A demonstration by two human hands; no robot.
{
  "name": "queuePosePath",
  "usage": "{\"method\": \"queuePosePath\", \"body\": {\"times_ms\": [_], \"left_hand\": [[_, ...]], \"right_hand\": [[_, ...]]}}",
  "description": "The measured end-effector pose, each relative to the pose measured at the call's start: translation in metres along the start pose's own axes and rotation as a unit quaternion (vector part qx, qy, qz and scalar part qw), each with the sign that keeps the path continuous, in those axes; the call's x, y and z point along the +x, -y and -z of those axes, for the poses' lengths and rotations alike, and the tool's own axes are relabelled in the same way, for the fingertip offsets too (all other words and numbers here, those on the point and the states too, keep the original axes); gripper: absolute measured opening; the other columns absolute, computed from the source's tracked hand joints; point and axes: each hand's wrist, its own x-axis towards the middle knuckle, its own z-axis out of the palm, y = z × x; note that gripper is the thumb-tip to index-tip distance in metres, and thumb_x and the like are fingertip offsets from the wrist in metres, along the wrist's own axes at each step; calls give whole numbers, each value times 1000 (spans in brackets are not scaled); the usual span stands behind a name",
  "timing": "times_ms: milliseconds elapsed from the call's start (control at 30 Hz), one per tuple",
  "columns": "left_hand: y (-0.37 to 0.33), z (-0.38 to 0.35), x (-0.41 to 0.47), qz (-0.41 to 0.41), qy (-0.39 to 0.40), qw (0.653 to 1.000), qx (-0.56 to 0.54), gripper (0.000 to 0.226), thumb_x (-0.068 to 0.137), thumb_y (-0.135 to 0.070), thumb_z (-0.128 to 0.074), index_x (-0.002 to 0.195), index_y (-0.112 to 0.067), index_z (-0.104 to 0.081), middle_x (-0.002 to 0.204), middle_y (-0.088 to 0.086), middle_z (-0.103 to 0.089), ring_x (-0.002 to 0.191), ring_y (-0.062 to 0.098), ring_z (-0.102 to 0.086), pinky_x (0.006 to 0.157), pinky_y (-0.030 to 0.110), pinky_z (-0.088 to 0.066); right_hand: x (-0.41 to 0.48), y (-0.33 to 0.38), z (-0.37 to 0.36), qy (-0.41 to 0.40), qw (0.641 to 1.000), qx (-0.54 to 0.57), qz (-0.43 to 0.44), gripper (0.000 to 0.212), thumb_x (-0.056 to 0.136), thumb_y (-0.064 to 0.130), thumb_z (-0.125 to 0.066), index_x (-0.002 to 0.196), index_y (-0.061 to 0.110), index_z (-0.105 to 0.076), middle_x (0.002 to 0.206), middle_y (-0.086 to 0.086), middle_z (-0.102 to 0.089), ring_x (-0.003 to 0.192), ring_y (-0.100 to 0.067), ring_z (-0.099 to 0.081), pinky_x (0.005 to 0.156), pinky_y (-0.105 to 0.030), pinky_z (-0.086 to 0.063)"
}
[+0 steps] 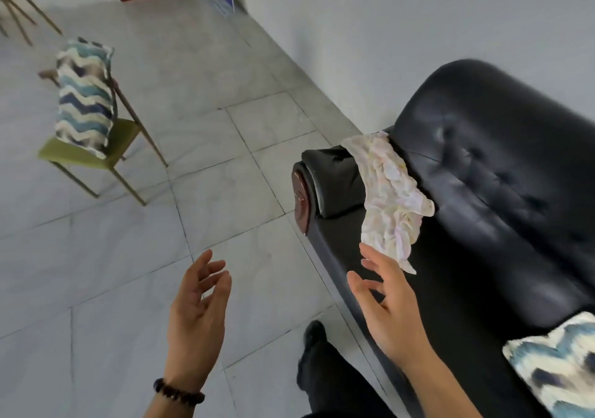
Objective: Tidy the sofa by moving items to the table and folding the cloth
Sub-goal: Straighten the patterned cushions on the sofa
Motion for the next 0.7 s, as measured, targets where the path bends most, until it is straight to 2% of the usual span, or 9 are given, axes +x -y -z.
{"method": "queuePosePath", "body": {"times_ms": [167, 333, 500, 567, 700], "left_hand": [[21, 28, 97, 32, -36, 999, 21, 39, 93, -17, -60, 128, -35, -53, 114, -10, -66, 104, 6, -63, 83, 25, -49], [-1, 84, 225, 43, -107, 992, 50, 41, 93, -15, -60, 126, -38, -52, 111, -19, -66, 104, 4, -62, 82, 24, -48], [-37, 139, 333, 25, -200, 979, 36, 43, 91, -19, -60, 132, -28, -51, 114, -8, -65, 103, 6, -62, 85, 28, -49], [-40, 157, 368, 24, -224, 974, 35, 45, 89, -24, -58, 133, -26, -50, 115, -8, -65, 104, 6, -62, 83, 25, -50], [-17, 188, 448, 43, -266, 963, 27, 43, 92, -18, -59, 132, -29, -50, 111, -13, -65, 104, 1, -62, 77, 13, -52]], "right_hand": [[105, 4, -94, 62, 998, 10, 0, 50, 93, 37, -61, 141, 30, -48, 136, 20, -50, 128, 2, -47, 102, -31, -49], [245, 54, -196, 163, 986, 9, 21, 44, 94, 42, -60, 134, 48, -41, 132, 28, -46, 120, 11, -48, 92, -16, -47], [368, 144, -298, 254, 962, -4, 97, 48, 96, 38, -59, 142, 36, -42, 136, 20, -47, 125, 7, -47, 96, -19, -46], [404, 173, -336, 280, 952, -10, 120, 49, 96, 38, -59, 143, 34, -42, 136, 21, -47, 125, 6, -46, 96, -19, -46], [470, 199, -420, 320, 937, -32, 136, 50, 96, 38, -59, 143, 36, -41, 135, 26, -46, 126, 6, -45, 95, -18, -46]]}}
